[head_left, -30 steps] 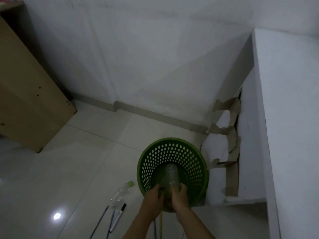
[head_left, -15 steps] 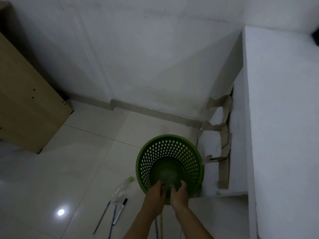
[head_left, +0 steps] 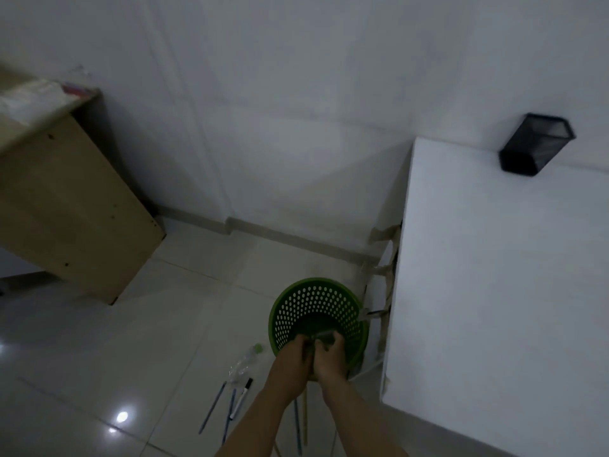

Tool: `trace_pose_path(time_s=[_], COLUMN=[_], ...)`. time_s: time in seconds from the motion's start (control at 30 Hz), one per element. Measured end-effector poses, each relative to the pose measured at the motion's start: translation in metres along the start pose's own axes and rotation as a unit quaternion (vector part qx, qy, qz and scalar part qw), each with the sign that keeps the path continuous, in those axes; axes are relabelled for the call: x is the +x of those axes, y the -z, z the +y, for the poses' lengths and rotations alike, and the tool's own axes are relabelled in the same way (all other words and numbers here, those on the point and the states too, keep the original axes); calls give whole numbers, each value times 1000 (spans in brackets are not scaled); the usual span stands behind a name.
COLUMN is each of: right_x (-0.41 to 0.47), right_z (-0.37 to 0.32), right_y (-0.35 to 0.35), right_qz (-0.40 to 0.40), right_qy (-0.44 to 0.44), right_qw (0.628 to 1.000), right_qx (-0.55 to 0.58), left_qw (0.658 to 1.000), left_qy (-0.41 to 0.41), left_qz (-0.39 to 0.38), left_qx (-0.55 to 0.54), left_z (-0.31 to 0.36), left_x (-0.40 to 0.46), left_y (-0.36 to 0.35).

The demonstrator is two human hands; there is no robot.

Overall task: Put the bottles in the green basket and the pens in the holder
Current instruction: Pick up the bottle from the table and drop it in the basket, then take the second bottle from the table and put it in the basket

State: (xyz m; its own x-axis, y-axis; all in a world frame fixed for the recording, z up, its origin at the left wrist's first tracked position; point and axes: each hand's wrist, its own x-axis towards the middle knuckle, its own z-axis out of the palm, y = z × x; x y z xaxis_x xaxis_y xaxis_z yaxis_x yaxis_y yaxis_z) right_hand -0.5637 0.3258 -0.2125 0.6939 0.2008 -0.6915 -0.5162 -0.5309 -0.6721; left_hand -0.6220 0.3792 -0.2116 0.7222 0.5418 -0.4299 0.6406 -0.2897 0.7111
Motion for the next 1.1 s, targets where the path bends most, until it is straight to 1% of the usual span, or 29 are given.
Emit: trace_pose_path(time_s=[0.13,0.23,0.4,0.5,0.73,0.93,1.1], right_x=[-57,-101,-171,-207,-260,-281,-291], right_z=[-40,-59,-76,-75,-57,-22,2], right_y=[31,63,122,159,264,368,459], right_qz=[-30,-22,-2,0,16,51,67], right_qy=[25,53,78,77,102,105,113], right_qw=[999,998,997,996,993,992,990], right_qx=[20,1,4,39,49,47,45], left_qw=[999,998,996,994,988,982,979], left_qy=[-32,-44,-75,-104,-146,-172,-186], left_qz=[14,28,28,13,-35,-67,-71], left_qx=[19,23,32,32,37,39,35], left_z=[50,91,148,182,248,308,359], left_x=[-42,-80,-145,-185,-251,-290,-318], left_y=[38,58,63,56,7,-63,-132])
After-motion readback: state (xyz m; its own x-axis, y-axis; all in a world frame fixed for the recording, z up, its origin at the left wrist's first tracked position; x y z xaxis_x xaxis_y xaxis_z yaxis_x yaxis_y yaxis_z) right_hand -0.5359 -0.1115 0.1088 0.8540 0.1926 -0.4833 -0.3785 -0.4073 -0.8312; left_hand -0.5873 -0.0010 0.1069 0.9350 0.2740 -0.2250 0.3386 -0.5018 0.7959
